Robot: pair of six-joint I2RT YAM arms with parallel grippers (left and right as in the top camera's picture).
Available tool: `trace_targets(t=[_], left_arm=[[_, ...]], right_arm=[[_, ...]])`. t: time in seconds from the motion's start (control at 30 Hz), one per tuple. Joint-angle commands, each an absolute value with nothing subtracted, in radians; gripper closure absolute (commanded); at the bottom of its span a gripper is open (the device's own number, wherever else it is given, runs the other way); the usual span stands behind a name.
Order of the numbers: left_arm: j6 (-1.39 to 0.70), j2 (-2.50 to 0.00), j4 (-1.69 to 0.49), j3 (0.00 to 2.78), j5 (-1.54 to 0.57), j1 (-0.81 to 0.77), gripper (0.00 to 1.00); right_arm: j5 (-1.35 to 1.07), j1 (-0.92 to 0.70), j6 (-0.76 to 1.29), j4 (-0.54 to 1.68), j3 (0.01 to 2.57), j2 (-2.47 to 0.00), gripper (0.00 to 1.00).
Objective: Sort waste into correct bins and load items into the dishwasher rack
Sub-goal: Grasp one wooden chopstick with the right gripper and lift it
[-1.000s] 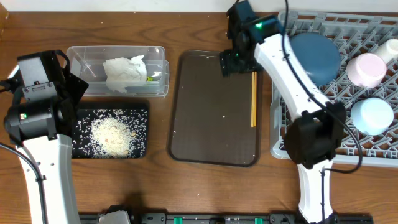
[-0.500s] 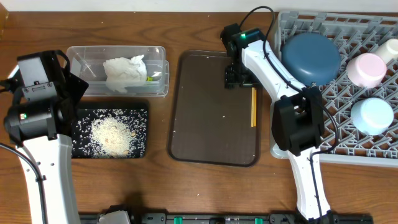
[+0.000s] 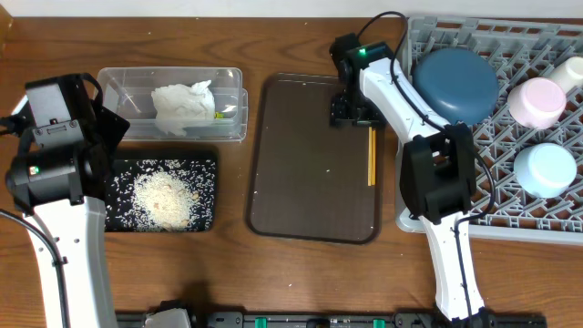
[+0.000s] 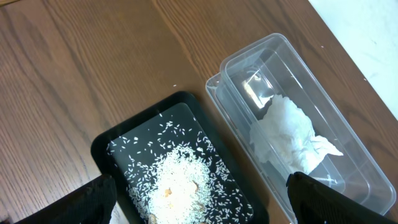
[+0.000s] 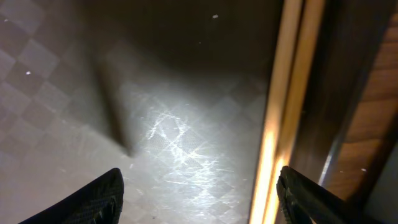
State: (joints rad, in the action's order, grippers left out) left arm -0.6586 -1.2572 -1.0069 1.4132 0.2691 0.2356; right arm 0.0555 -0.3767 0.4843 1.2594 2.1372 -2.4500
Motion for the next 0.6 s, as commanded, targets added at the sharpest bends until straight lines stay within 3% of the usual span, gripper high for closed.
trace_targets(t=[0.0, 0.43, 0.57], left_arm=[[-0.671, -1.261, -1.009, 1.41, 0.289, 0.241, 0.1], [-0.671, -1.261, -1.01, 1.41, 0.289, 0.241, 0.1], [-0.671, -1.261, -1.009, 1.41, 0.289, 0.241, 0.1]], right_arm=[[0.041, -0.367, 0.466, 1.256, 2.137, -2.494, 0.23], [0.055, -0.365, 0.466, 1.262, 2.136, -2.508, 0.23], [0.056, -0.374, 0.454, 1.234, 2.105, -2.508, 0.46]])
